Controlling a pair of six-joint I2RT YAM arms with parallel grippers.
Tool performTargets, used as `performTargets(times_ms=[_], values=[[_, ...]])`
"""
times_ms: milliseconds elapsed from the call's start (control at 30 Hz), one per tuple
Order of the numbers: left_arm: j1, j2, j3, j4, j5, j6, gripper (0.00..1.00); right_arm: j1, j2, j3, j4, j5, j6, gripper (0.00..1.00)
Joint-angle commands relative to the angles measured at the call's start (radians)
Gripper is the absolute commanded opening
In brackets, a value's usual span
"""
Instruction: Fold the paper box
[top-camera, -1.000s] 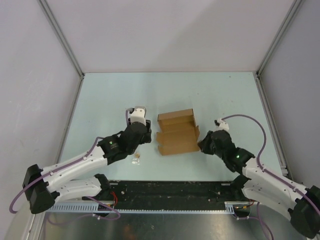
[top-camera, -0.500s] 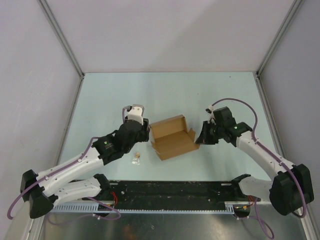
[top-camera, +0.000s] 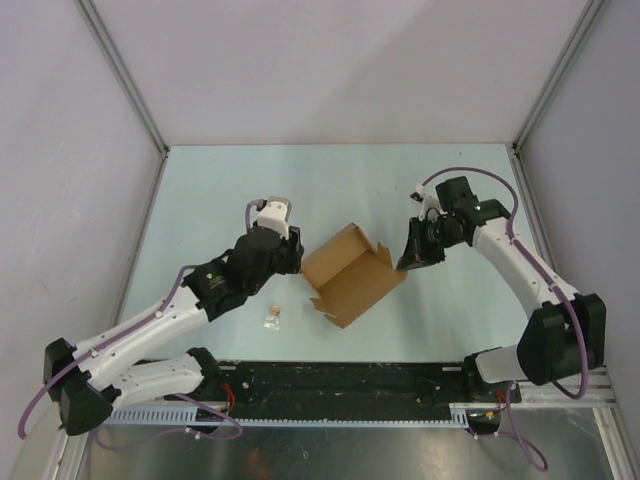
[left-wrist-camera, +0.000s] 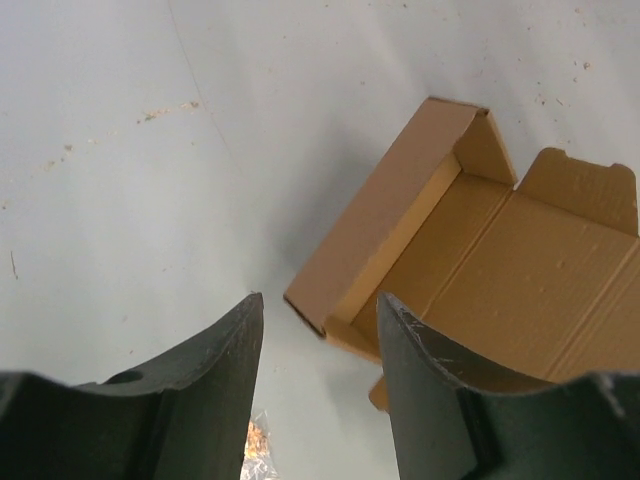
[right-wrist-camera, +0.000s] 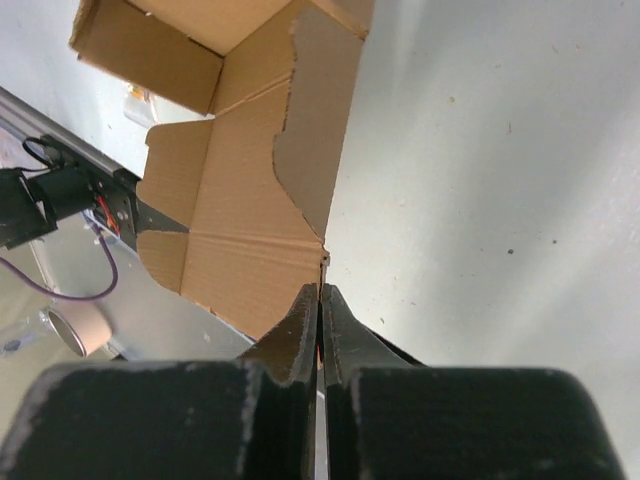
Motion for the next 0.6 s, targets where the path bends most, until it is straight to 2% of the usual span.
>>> performTargets(times_ms=[0,567], values=[[0.015,0.013,0.052,0.009,0.054,0.030,0.54,0.021,0.071,0.092,-0.147,-0.023,-0.071,0.00],[0.063,0.073,0.058,0.016,0.137,0.047,0.53,0.064,0.016,0.249,-0.417,0.084,-0.033,0.02]])
